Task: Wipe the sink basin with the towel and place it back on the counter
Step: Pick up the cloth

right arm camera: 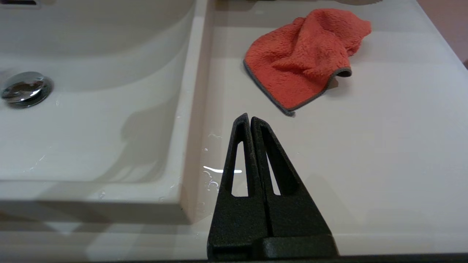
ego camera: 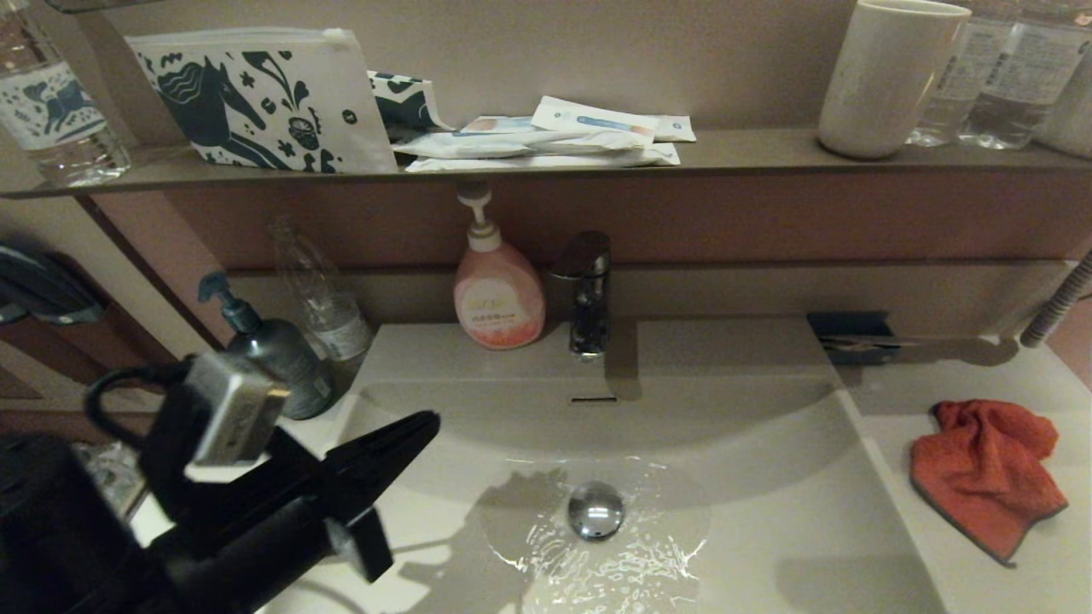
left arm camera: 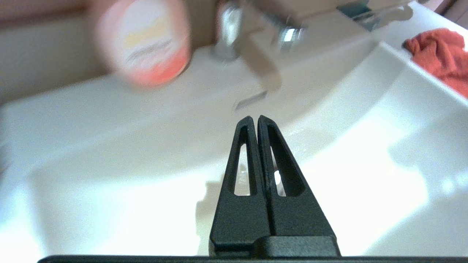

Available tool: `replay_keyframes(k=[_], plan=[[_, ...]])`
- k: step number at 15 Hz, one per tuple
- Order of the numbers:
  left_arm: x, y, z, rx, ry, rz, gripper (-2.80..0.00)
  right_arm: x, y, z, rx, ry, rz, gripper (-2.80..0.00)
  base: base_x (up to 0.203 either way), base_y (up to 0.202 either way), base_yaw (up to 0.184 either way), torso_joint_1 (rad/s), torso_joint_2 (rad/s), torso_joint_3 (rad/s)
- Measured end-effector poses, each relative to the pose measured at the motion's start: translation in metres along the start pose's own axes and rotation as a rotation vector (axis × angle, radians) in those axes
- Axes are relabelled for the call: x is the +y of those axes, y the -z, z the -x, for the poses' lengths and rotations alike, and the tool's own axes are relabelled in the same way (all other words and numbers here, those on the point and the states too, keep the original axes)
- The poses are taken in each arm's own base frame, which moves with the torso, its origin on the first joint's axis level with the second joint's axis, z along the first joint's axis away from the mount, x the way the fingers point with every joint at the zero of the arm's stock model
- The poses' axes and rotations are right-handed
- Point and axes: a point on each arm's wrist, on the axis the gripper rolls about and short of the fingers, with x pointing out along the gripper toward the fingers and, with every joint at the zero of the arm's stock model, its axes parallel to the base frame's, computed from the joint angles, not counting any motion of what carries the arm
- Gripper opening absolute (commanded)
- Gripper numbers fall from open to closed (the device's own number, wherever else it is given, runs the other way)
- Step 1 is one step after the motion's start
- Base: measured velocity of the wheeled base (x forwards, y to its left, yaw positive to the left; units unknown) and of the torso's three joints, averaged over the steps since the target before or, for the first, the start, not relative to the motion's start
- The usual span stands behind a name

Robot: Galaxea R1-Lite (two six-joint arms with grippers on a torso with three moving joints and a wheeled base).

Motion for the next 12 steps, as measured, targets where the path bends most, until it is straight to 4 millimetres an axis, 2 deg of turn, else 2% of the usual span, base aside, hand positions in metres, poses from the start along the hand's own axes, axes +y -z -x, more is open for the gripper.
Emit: replay_keyframes(k=[3, 8, 12], plan=[[0.014, 0.012, 0.043, -0.036, -0.068, 0.007, -2.80, 0.000, 0.000, 0.000, 0.000, 0.000, 0.000, -2.80, 0.000, 0.000, 0.000, 0.000, 0.00, 0.000], [0.041, 0.008, 0.080, -0.161, -0.341, 0.004, -2.80, 0.000, 0.000, 0.000, 0.000, 0.000, 0.000, -2.80, 0.000, 0.000, 0.000, 0.000, 0.00, 0.000], [0.042, 0.014, 0.119, -0.236, -0.534, -0.024, -2.80, 0.000, 0.000, 0.000, 0.000, 0.000, 0.000, -2.80, 0.000, 0.000, 0.000, 0.000, 0.00, 0.000]])
